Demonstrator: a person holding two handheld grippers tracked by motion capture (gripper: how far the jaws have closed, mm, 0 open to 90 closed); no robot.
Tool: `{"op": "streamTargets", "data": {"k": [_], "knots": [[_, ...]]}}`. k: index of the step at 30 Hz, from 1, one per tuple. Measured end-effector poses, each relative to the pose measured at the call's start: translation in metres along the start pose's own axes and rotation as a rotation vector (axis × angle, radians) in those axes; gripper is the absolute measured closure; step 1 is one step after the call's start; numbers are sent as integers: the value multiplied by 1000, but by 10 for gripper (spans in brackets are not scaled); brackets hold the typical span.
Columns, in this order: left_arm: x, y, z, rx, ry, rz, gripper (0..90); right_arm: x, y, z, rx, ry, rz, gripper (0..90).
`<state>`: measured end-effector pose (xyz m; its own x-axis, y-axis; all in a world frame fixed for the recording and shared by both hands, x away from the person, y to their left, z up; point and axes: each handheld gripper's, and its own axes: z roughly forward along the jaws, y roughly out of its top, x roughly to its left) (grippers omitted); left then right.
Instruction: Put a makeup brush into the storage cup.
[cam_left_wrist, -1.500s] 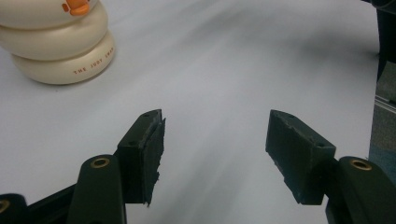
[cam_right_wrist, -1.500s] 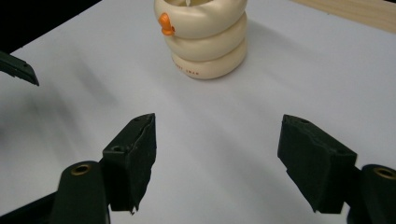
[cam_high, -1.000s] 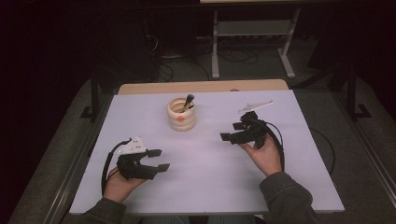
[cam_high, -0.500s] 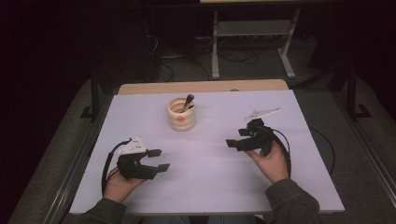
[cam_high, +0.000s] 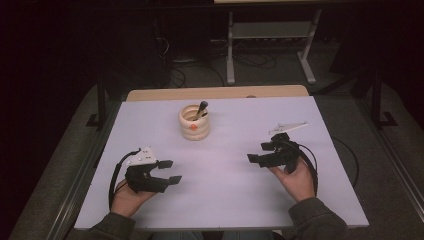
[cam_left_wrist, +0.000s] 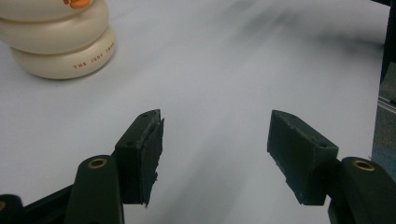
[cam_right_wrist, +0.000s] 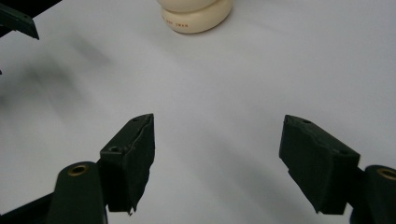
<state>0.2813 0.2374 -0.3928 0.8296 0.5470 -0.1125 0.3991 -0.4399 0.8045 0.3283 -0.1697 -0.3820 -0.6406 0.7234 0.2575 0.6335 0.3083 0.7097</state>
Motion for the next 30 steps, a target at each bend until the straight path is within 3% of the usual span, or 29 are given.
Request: {"op": "streamTargets", "data": {"k": [21,30], "knots": [[0,-2,2,14,2,1,338,-11,-31,-13,-23,-8,47,257],[0,-5,2,12,4,-17,330,-11,-40,-19,-36,-4,57,257]]}}
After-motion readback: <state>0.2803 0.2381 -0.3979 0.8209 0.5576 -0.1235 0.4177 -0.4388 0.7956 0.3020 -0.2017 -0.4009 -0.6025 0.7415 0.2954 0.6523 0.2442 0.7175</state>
